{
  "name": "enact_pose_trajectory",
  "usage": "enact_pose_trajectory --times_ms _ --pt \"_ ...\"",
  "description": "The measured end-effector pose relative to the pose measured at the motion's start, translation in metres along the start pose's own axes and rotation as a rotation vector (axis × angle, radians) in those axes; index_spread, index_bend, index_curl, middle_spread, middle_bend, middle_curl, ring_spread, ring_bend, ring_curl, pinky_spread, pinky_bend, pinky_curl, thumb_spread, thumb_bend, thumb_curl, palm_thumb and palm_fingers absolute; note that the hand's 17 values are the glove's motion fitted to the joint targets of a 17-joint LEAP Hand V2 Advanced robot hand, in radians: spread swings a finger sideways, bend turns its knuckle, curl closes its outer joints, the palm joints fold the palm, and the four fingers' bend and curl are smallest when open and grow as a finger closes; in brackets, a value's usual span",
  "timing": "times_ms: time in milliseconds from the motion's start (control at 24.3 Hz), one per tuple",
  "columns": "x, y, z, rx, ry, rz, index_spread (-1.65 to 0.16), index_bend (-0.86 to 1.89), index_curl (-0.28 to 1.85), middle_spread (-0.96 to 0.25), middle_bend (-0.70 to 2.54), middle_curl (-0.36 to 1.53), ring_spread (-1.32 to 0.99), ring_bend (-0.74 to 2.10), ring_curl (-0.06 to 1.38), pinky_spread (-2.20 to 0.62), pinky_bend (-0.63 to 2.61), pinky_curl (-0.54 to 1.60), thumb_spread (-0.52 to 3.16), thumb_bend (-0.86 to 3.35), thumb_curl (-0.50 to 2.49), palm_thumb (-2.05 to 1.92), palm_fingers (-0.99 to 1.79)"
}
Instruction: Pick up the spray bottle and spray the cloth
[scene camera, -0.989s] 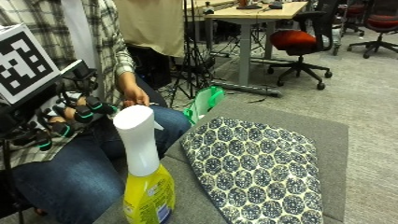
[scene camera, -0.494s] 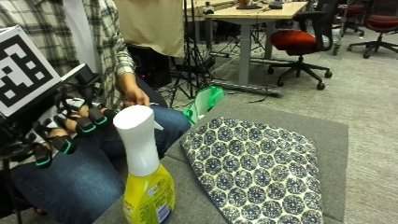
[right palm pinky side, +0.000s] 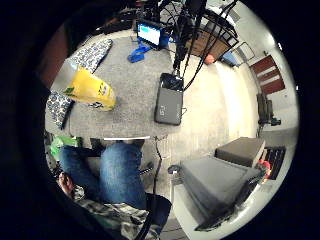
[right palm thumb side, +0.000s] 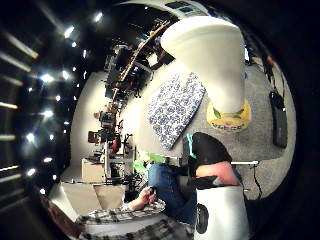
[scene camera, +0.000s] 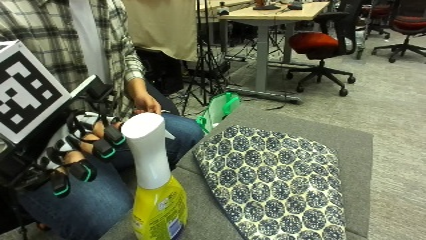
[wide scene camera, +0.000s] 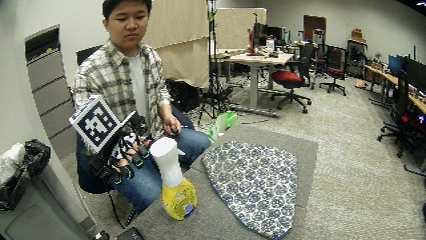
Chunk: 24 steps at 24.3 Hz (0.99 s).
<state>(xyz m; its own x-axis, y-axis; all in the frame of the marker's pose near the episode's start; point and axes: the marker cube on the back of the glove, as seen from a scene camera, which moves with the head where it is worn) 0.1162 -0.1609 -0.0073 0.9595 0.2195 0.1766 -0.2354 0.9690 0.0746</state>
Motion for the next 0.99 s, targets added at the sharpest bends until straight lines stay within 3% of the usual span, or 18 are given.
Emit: enact_pose_trajectory --times_ms 247,412,659,989 --pt "0.006 -0.008 0.008 -0.022 -0.087 -0.015 -0.29 0.16 0.29 -0.04 0.18 0.25 0.12 0.38 0.26 0.22 0.56 0.24 1.08 -0.02 0.42 0.65 0.09" --pt "0.009 -0.014 0.013 -0.043 -0.269 -0.083 -0.29 0.11 0.27 -0.03 0.22 0.27 0.11 0.42 0.27 0.21 0.57 0.24 1.04 -0.01 0.43 0.7 0.15" --pt "0.008 -0.031 0.039 0.064 -0.512 -0.142 -0.28 0.05 0.23 -0.02 0.3 0.31 0.07 0.49 0.29 0.2 0.61 0.25 0.98 0.0 0.45 0.8 0.23" --pt "0.007 -0.05 0.062 0.112 -0.742 -0.099 -0.3 0.04 0.17 -0.04 0.47 0.37 0.01 0.57 0.32 0.16 0.61 0.26 0.91 0.01 0.49 0.92 0.43"
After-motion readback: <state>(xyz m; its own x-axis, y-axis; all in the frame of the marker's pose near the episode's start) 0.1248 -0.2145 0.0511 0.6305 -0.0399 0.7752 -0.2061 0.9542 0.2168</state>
